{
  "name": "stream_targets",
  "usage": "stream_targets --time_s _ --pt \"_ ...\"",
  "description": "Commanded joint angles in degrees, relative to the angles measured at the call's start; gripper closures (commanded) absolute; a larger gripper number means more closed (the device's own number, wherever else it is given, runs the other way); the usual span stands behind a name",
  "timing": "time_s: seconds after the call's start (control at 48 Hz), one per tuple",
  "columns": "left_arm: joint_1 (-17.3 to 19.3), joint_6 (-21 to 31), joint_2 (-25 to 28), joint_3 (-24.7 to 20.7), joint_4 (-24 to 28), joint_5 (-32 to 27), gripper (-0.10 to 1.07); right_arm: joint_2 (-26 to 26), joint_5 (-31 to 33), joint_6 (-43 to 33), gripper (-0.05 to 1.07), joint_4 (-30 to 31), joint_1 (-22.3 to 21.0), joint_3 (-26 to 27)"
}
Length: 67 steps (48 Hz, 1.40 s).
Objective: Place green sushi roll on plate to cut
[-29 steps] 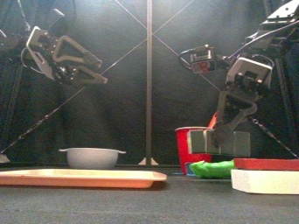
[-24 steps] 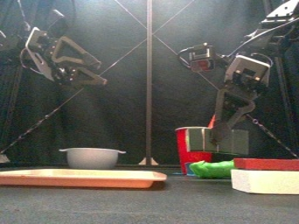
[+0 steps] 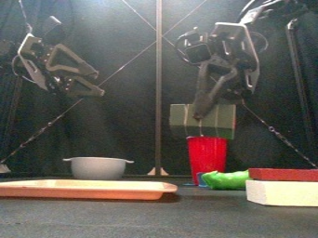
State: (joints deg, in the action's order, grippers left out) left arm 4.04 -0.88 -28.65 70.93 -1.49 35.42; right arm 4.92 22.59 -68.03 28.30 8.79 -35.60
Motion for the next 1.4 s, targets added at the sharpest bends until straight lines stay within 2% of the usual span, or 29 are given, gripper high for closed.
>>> stream_targets --time_s 0.0,0.167,0.333,0.458,0.604,0.812,1.0,1.146,1.375 --pt "0.09 0.00 -0.26 -0.70 -0.88 0.26 -0.06 0.35 0.09 -0.44 0.33 -4.04 -1.85 3.78" --pt "0.18 0.00 -0.26 -0.53 -2.46 0.00 -0.06 0.00 2.55 -3.16 0.34 -10.55 -4.92 5.80" --pt "0.09 0.00 -0.26 -0.44 -3.43 -0.53 -0.06 -0.70 9.40 -6.33 0.34 -11.51 -6.42 7.56" --pt "-0.09 0.00 -0.35 -0.09 -3.96 -2.29 -0.06 -1.67 11.69 -10.63 0.34 -11.16 -7.12 9.67" --pt "0.35 -0.09 -1.41 0.00 -4.31 -4.48 -0.06 -3.52 11.69 -16.52 0.34 -8.70 -8.70 12.48" --pt "0.70 -0.18 -4.75 0.18 -4.13 -4.75 -0.06 -7.82 12.13 -24.61 0.34 -3.69 -9.84 17.05" --pt "1.49 -0.18 -8.88 1.32 -4.04 -4.75 -0.06 -12.92 15.03 -34.63 0.34 3.08 -8.70 22.06" --pt "2.20 -0.18 -12.48 2.29 -4.04 -4.83 -0.06 -16.26 17.05 -42.01 0.34 6.77 -6.77 23.99" --pt "2.99 -0.09 -15.38 3.78 -4.04 -6.33 -0.06 -17.75 20.04 -50.27 0.34 7.38 -5.19 24.35"
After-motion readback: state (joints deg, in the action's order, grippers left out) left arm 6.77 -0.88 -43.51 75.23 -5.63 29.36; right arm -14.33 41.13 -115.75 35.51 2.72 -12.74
